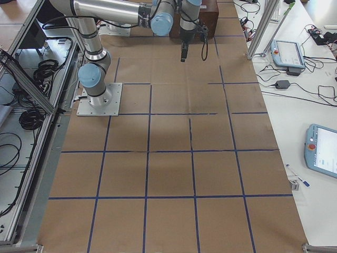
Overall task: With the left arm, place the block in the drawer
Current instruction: 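Pull the drawer open outward from the box with the left gripper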
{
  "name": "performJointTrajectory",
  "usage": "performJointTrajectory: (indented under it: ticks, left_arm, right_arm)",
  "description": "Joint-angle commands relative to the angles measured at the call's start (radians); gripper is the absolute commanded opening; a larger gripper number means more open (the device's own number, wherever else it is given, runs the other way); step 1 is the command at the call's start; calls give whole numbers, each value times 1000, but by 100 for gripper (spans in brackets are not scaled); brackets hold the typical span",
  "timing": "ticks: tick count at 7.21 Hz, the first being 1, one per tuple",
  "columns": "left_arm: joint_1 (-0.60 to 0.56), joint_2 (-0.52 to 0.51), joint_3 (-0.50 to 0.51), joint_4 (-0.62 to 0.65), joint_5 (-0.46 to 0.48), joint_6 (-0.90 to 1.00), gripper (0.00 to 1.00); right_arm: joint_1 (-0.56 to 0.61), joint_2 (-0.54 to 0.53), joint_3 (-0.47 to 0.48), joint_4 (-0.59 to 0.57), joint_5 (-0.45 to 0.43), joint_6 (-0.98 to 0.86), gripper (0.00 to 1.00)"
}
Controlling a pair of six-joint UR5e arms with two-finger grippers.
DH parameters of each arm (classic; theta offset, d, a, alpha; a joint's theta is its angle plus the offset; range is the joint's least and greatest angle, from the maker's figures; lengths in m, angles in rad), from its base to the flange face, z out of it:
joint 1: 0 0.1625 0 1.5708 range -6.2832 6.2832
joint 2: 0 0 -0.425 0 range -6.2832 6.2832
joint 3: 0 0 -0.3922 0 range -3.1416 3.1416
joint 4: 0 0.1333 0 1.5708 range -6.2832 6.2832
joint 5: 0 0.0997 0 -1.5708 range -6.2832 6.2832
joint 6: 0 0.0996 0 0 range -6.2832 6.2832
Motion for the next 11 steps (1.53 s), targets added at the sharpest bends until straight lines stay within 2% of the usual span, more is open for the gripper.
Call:
performJointTrajectory:
  ticks: [1, 8, 11]
  left_arm:
    - [2, -21, 49, -10, 4, 3, 99]
    - [17, -40, 55, -28, 13, 1, 99]
    - [49, -41, 63, -25, 47, 1, 99]
  right_arm:
    - [0, 0, 1, 1, 0, 0, 100]
    - [0, 0, 1, 0, 0, 0, 100]
    - [0, 0, 1, 0, 0, 0, 100]
